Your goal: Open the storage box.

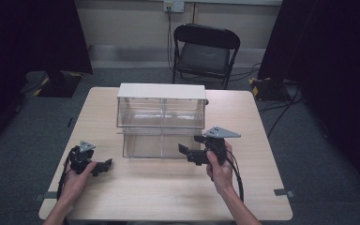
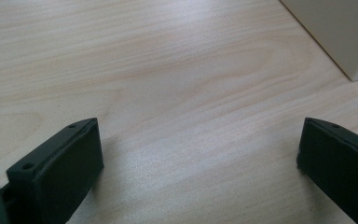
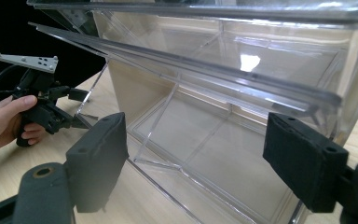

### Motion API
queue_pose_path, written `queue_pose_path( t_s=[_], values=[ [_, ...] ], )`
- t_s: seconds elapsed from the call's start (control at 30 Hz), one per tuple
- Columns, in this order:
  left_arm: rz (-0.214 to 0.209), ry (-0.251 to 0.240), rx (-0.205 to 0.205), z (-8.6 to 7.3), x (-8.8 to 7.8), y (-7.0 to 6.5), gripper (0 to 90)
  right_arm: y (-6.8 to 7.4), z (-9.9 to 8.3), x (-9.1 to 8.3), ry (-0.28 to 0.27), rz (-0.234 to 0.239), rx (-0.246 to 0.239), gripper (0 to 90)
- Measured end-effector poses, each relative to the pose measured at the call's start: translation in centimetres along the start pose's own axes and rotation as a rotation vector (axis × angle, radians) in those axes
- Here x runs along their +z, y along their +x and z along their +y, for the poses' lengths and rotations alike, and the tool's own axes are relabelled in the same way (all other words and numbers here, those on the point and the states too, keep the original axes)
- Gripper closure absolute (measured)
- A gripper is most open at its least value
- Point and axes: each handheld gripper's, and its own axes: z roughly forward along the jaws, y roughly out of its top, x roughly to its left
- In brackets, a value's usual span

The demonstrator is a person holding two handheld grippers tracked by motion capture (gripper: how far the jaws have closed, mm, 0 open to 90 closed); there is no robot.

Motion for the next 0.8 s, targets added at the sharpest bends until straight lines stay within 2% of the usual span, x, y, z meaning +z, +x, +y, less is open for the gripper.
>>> queue_pose_path(
  t_s=[0.8],
  values=[
    [0.001, 0.0, 0.001, 0.0, 0.0, 0.0, 0.0, 0.06, -0.02, 0.0, -0.004, -0.002, -0.004, 21.0]
  ],
)
